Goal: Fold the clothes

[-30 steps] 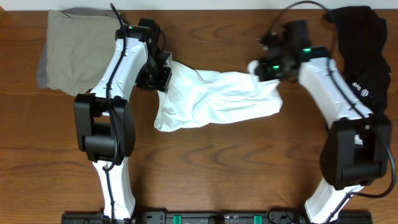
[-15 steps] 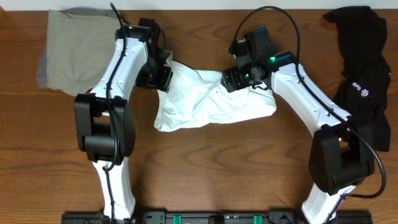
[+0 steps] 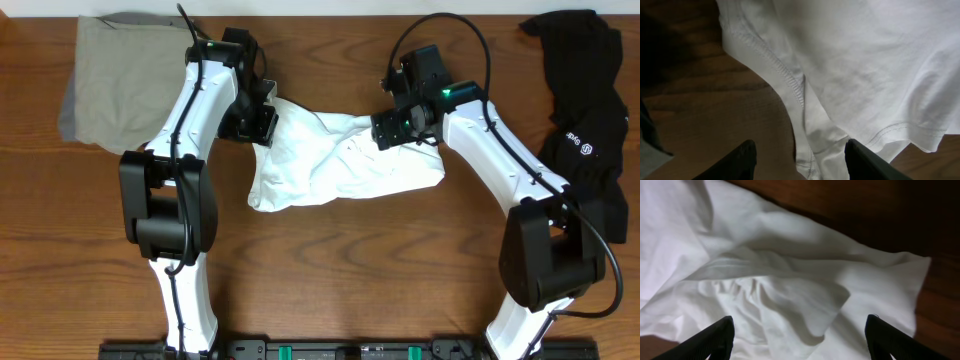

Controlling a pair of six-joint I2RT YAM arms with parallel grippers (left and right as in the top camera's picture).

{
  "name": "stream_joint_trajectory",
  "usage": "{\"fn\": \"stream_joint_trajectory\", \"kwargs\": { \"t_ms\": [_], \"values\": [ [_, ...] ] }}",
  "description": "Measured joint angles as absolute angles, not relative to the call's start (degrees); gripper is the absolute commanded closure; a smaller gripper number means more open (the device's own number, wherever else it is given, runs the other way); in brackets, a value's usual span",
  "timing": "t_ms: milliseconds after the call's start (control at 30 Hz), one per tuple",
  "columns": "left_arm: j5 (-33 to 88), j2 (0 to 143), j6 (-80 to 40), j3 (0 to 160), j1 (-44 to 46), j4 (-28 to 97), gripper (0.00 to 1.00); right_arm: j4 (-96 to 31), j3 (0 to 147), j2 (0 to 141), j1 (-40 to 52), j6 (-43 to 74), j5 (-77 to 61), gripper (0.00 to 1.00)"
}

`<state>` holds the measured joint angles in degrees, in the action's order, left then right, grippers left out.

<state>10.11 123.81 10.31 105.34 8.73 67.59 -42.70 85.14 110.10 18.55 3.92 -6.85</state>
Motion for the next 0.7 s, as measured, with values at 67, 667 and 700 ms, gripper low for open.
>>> {"fn": "stream_joint_trajectory", "kwargs": {
  "t_ms": [67, 667, 700],
  "values": [
    [10.1, 123.8, 10.3, 105.3, 8.7, 67.6, 0.41, -42.4, 85.1, 110.6, 18.5, 4.1, -6.5, 0.27],
    [10.1, 123.8, 10.3, 105.3, 8.7, 67.6, 0.41, -42.5, 84.6, 114.7, 19.5, 2.5, -20.5, 0.99],
    [10.1, 123.8, 10.3, 105.3, 8.7, 67.5, 0.41, -42.7, 84.6, 114.4, 20.1, 2.4, -21.3, 0.99]
  ]
}}
